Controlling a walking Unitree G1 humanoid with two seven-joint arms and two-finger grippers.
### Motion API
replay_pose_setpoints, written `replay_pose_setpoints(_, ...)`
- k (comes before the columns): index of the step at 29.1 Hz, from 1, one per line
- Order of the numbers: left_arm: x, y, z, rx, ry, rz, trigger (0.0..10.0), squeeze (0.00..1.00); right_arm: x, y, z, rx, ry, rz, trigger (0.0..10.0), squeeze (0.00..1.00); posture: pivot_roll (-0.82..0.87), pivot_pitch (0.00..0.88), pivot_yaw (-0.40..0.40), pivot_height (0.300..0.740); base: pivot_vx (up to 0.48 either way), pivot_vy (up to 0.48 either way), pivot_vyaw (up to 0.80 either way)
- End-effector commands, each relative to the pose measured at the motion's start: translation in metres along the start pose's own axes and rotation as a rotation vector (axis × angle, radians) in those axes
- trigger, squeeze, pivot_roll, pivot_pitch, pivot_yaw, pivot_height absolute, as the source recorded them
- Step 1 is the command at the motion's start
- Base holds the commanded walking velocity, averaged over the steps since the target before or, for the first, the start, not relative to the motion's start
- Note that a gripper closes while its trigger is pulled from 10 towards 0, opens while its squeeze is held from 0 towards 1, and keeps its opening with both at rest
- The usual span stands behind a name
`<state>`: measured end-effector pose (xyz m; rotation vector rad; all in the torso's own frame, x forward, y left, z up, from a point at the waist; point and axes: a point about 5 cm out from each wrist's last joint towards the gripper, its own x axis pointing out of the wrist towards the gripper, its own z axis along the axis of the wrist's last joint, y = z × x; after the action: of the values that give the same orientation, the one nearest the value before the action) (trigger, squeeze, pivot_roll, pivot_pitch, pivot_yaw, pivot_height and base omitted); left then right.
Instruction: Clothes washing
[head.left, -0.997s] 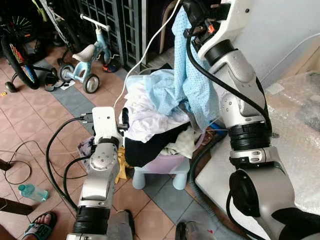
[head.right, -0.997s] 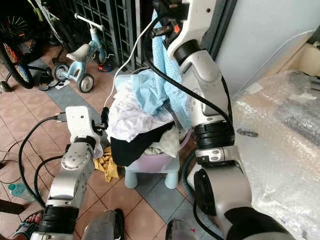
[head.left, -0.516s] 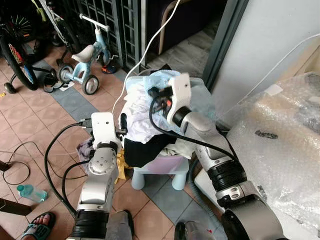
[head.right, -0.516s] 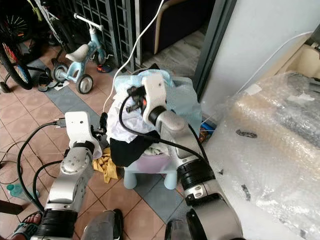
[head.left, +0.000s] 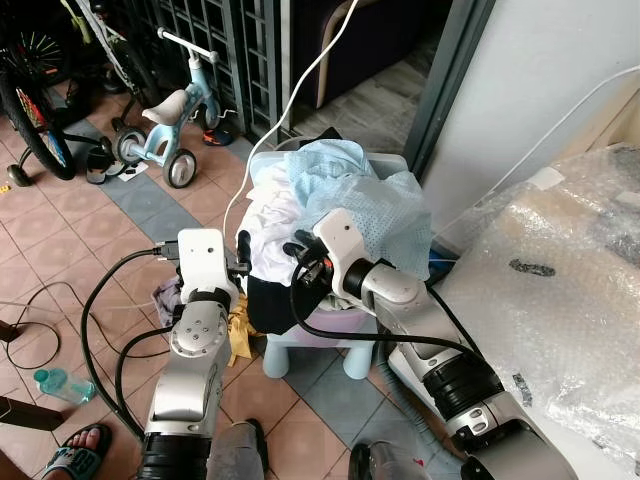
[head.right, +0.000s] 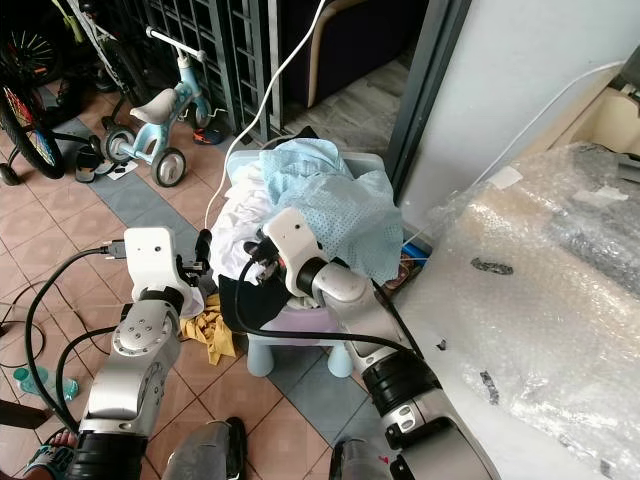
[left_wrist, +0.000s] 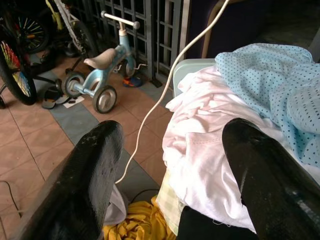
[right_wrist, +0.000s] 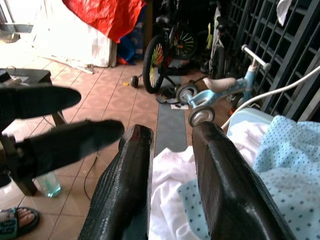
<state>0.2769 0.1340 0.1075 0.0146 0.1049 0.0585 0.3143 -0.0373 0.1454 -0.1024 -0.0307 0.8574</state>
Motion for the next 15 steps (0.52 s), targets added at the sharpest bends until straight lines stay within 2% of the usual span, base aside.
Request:
replay_pose_setpoints(1, -0.004, 0.0, 0.001, 0.012, 0.005, -0.007, 10.0, 0.0, -0.002, -0.012, 0.024, 0.003, -0.102, -0.041, 10.0, 1.0, 0.06, 0.14, -0.007, 0.74, 0.0, 0.0, 0.0)
replay_pose_setpoints(4, -0.005, 0.0, 0.0, 0.013, 0.011, -0.01, 10.0, 0.0, -0.003, -0.021, 0.037, -0.01, -0.154, -0.079, 10.0, 1.0, 0.06, 0.145, -0.005, 0.74, 0.0, 0.0, 0.0)
replay_pose_setpoints(6, -0.005, 0.0, 0.001, 0.013, 0.011, -0.01, 10.0, 0.0, -0.005, -0.029, 0.041, -0.057, -0.157, -0.111, 10.0, 1.0, 0.06, 0.145, -0.006, 0.74, 0.0, 0.0, 0.0)
replay_pose_setpoints(7, -0.006, 0.0, 0.001, 0.013, 0.013, -0.011, 10.0, 0.0, -0.006, -0.043, 0.036, -0.163, -0.084, -0.194, 10.0, 1.0, 0.06, 0.145, -0.007, 0.74, 0.0, 0.0, 0.0)
replay_pose_setpoints(9, -0.007, 0.0, 0.001, 0.014, 0.017, -0.012, 10.0, 0.0, -0.012, -0.061, 0.025, -0.236, 0.02, -0.315, 10.0, 1.0, 0.06, 0.147, -0.008, 0.74, 0.0, 0.0, 0.0)
replay_pose_setpoints(11, -0.008, -0.001, 0.001, 0.013, 0.021, -0.013, 10.0, 0.0, -0.02, -0.075, 0.014, -0.208, 0.075, -0.404, 10.0, 1.0, 0.06, 0.15, -0.008, 0.74, 0.0, 0.0, 0.0)
replay_pose_setpoints(12, -0.009, -0.001, 0.001, 0.012, 0.024, -0.013, 10.0, 0.0, -0.025, -0.08, 0.004, -0.231, 0.139, -0.429, 10.0, 1.0, 0.06, 0.155, -0.008, 0.74, 0.0, 0.0, 0.0)
replay_pose_setpoints(15, -0.01, 0.0, 0.0, 0.014, 0.028, -0.013, 10.0, 0.0, -0.032, -0.083, -0.014, -0.238, 0.238, -0.438, 10.0, 1.0, 0.07, 0.16, -0.006, 0.74, 0.0, 0.0, 0.0)
